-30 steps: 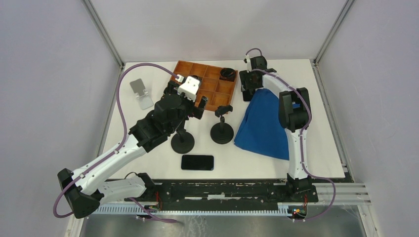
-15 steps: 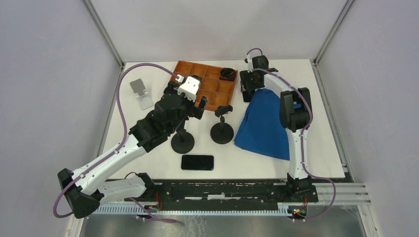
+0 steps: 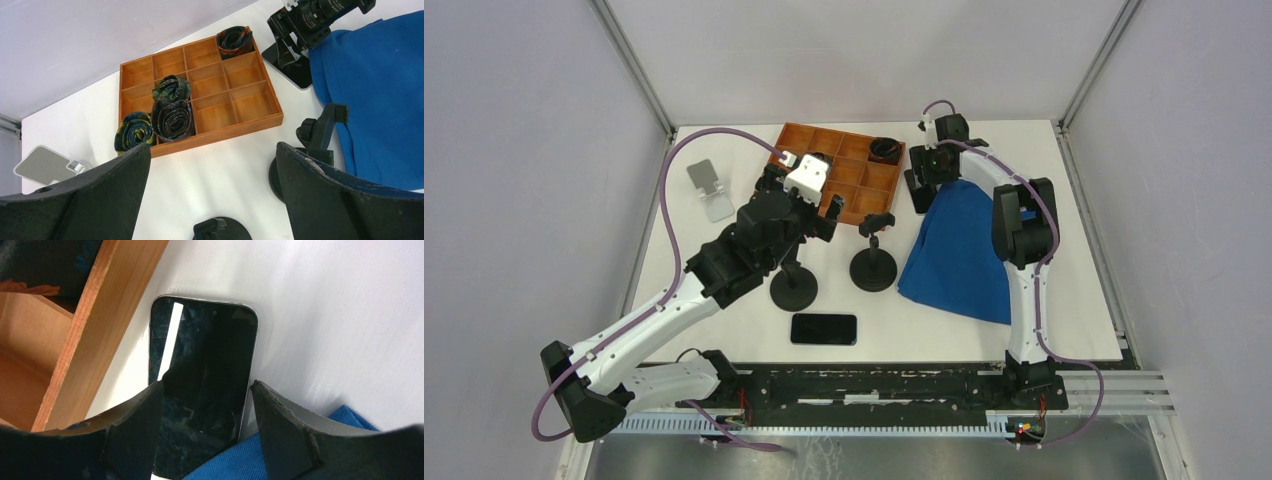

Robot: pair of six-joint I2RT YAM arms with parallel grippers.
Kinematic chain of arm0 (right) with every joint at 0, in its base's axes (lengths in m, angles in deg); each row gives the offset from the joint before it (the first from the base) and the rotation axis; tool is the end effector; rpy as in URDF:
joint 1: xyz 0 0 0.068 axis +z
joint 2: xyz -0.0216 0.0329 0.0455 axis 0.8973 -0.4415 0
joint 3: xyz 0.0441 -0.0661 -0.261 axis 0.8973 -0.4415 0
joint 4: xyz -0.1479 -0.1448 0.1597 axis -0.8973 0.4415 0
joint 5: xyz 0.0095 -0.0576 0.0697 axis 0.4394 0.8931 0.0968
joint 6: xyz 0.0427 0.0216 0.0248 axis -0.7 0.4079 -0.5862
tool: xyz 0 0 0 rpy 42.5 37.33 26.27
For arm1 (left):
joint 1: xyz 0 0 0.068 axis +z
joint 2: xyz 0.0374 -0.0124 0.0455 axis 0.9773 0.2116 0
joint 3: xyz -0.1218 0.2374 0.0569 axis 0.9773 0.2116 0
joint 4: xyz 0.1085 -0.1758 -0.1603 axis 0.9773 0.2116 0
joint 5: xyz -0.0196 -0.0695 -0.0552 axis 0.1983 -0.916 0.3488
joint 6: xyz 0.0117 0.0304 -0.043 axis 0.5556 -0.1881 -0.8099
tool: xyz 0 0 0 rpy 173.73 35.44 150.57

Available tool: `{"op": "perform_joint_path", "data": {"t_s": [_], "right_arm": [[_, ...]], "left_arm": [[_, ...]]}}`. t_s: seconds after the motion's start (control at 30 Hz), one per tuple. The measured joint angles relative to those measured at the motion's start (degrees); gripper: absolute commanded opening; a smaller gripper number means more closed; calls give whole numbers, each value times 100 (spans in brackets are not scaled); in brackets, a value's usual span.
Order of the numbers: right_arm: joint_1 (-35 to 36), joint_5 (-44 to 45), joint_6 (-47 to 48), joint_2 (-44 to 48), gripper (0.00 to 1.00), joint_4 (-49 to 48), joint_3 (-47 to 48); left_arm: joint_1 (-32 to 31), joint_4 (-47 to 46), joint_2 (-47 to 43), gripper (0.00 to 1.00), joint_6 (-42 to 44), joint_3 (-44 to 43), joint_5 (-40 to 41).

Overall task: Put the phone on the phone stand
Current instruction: Pick up the phone at the center of the board.

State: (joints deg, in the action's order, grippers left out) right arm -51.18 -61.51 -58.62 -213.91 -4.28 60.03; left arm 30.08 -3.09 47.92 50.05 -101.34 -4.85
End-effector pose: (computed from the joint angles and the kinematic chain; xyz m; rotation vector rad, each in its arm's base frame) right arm 0.4951 0.1157 0.1620 -0.2593 2.5112 0.2793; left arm 0.1713 -0.1655 0.3798 0.5006 1.7067 -0.1362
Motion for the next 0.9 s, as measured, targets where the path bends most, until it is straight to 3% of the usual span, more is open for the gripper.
{"op": "perform_joint_path", "data": {"t_s": [0.27,0.9], "right_arm": [[90,142,72,0,81,-28,-20],[304,111,341,0,90,9,-20]], "left_arm": [[0,0,0,100,0,0,0],[0,-2,0,100,0,0,-2]]}}
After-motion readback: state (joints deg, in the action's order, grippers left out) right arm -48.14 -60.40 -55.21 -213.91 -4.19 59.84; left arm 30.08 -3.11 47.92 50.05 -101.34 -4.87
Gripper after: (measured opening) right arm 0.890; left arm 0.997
